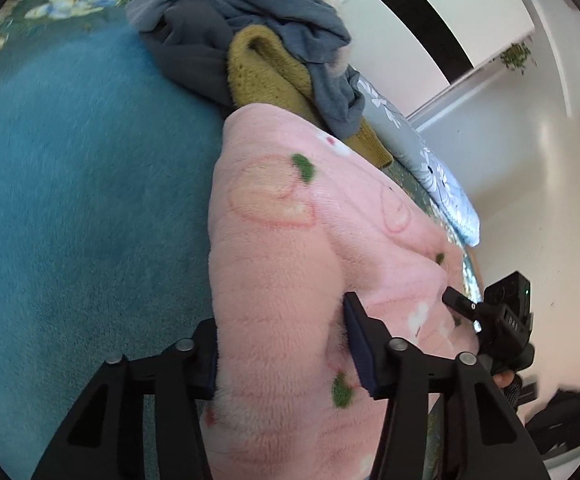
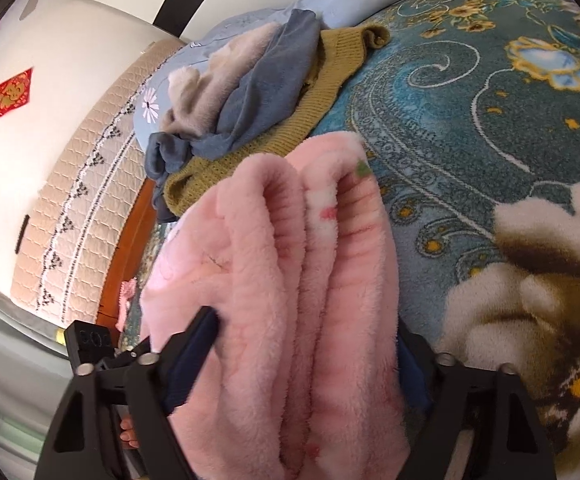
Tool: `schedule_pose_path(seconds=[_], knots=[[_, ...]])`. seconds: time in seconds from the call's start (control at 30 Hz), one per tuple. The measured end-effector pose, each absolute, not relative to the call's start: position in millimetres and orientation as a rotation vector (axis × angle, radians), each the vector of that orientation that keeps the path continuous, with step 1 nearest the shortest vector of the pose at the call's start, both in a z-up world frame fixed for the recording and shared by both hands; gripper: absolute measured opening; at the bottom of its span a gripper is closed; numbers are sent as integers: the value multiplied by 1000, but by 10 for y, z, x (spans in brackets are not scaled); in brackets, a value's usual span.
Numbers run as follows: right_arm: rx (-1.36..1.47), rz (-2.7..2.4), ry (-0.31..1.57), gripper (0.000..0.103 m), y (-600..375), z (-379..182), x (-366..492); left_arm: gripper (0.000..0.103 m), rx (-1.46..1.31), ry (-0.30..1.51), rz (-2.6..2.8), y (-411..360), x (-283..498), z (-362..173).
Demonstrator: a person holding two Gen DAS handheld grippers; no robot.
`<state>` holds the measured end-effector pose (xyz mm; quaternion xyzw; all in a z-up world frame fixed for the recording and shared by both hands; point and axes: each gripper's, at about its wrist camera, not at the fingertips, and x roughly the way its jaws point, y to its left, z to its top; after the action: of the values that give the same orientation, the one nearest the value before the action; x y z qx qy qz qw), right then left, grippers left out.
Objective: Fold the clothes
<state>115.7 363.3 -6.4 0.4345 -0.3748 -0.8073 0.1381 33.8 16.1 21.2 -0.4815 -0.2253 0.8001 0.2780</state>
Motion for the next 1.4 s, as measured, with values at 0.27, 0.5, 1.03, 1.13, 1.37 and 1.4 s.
schedule_pose_path(seconds=[0.27,0.5,1.03,1.13,1.37,1.4], knots=[[1225,-2316,-1127,59,3665,-56,1202,38,-1195,-505,2234,196,502,312],[1142,-2311,-1151,54,3665,6,1257,33,-1062,-399,2300,237,627,460],[1023,-2293,-1211,53,3295,258,1360,32,-924,-377,2316,-189,675,672],[1013,-2292,-1199,53,3146,345,1316,32,-909,-358,2325,-380,653,739],[1029,-2251,-1098,53,2494,581,932,32,-855,-386,2387,-1124,536,948],[1033,-2244,-1081,53,2376,610,864,32,-846,-395,2401,-1237,519,967]])
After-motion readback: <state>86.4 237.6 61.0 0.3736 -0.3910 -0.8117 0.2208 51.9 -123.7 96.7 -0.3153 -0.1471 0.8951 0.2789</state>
